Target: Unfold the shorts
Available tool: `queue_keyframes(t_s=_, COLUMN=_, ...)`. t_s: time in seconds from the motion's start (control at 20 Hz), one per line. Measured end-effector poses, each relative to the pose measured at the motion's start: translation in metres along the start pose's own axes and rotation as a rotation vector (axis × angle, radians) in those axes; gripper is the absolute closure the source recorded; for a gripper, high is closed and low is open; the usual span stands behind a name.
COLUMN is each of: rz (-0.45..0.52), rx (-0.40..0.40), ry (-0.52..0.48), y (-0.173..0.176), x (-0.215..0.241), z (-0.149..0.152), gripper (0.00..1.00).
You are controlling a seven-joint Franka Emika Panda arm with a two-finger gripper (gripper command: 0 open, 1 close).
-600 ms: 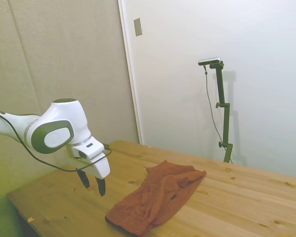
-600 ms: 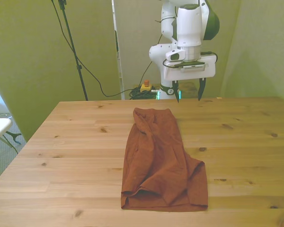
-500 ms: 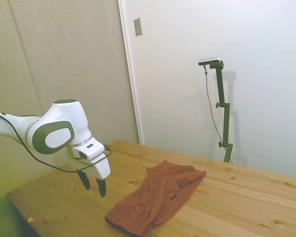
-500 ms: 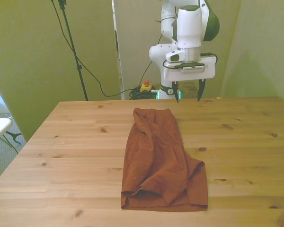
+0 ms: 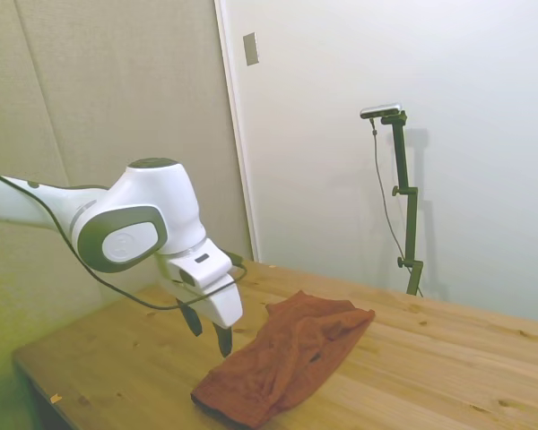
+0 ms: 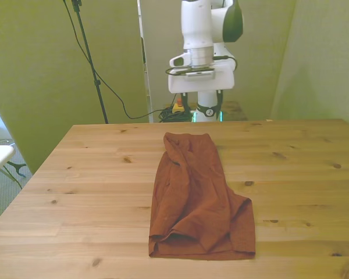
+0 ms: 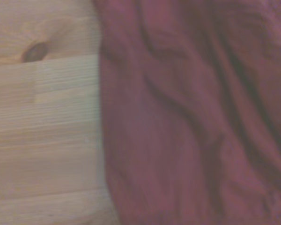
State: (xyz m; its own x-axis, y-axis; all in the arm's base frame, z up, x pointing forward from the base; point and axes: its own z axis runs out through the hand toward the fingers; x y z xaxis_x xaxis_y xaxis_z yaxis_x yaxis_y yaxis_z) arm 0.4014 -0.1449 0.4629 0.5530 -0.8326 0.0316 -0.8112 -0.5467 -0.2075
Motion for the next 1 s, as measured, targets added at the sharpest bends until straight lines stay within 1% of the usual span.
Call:
queue_keyframes(t_s=0.1, rz=0.039, rx=0.013, ry=-0.015, y=0.032, x=0.023, z=-0.003, gripper=0.00)
queue_keyframes(t_s=0.2, rz=0.078, rx=0.030, ry=-0.034, y=0.062, x=0.042, z=0.001, gripper=0.00)
queue_keyframes(t_s=0.35, rz=0.122, rx=0.046, ry=-0.072, y=0.100, x=0.067, z=0.018, gripper=0.00)
queue_keyframes(t_s=0.5, rz=0.155, rx=0.084, ry=-0.115, y=0.128, x=0.088, z=0.034, gripper=0.00)
queue_keyframes(t_s=0.6, rz=0.157, rx=0.124, ry=-0.168, y=0.138, x=0.098, z=0.044, gripper=0.00)
queue_keyframes(t_s=0.8, rz=0.124, rx=0.237, ry=-0.306, y=0.140, x=0.112, z=0.053, gripper=0.00)
queue_keyframes(t_s=1.0, rz=0.086, rx=0.279, ry=-0.391, y=0.131, x=0.120, z=0.073, gripper=0.00)
